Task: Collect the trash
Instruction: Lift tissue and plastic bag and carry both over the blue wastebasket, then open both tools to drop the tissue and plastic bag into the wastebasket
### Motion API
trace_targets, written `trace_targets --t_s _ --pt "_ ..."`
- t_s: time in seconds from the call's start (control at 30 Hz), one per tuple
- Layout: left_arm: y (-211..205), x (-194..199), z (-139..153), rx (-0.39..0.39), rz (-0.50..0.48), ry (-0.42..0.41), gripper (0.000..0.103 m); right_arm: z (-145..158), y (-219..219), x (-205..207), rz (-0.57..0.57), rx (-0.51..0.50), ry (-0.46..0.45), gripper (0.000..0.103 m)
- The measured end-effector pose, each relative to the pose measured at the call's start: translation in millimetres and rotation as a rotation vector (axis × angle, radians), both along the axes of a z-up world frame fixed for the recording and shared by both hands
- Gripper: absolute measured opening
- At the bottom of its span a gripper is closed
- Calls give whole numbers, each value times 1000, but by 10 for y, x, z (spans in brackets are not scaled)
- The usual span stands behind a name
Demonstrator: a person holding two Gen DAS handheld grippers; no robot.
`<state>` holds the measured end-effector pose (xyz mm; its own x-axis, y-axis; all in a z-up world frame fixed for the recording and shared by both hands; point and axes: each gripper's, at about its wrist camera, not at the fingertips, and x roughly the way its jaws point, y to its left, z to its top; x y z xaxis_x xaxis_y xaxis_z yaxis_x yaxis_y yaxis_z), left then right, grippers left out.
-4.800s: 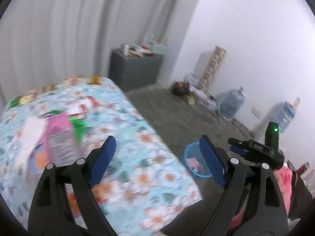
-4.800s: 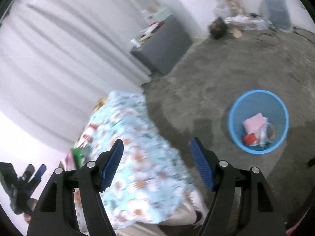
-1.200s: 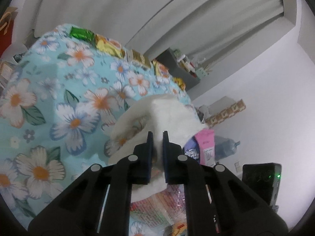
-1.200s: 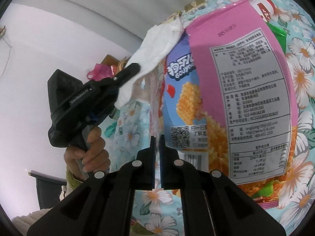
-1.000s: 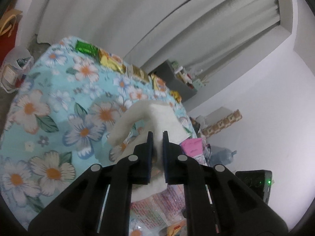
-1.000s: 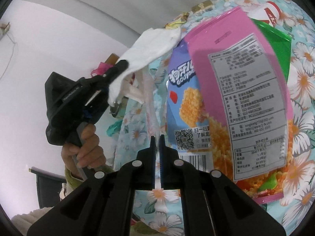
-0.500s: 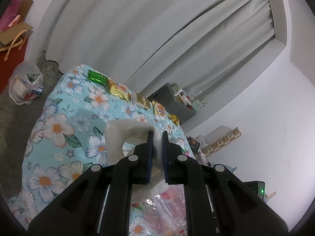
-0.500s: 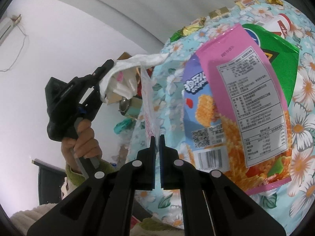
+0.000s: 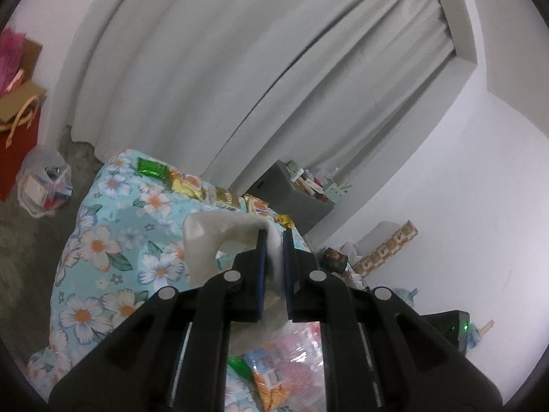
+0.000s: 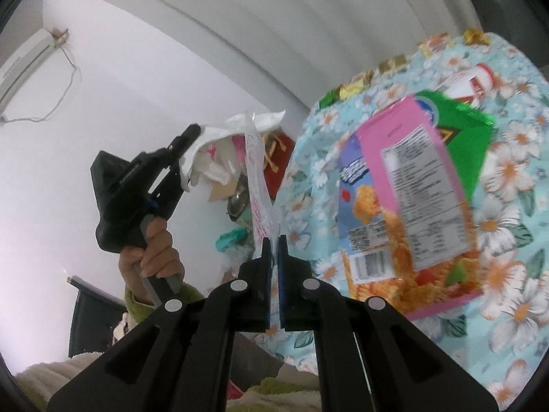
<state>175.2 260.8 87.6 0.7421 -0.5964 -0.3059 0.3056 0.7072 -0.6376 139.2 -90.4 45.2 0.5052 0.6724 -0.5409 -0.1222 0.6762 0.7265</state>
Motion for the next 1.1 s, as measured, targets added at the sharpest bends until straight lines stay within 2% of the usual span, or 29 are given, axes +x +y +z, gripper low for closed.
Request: trace_targets --t_s 0.17,0.37,0.53,0.67,0.9,1.1 --pt "-378 -78 158 42 -55 -24 7 140 -405 -306 -82 19 -49 4" --pt "-1161 -51 237 92 -191 -34 7 254 -1105 -831 -252 28 -99 4" --pt "-2092 7 240 158 -357 -44 7 282 -1784 -1423 -451 18 -115 4" --pt "-2918 12 178 214 -502 -18 7 254 -2325 -1937 -632 -3 -105 4" --pt "-4559 -116 -171 342 -756 47 7 27 -3111 -2705 -939 -43 -33 4" --pt "-5848 -336 -691 471 -928 115 7 -474 -3702 -3106 -1152 -32 88 4"
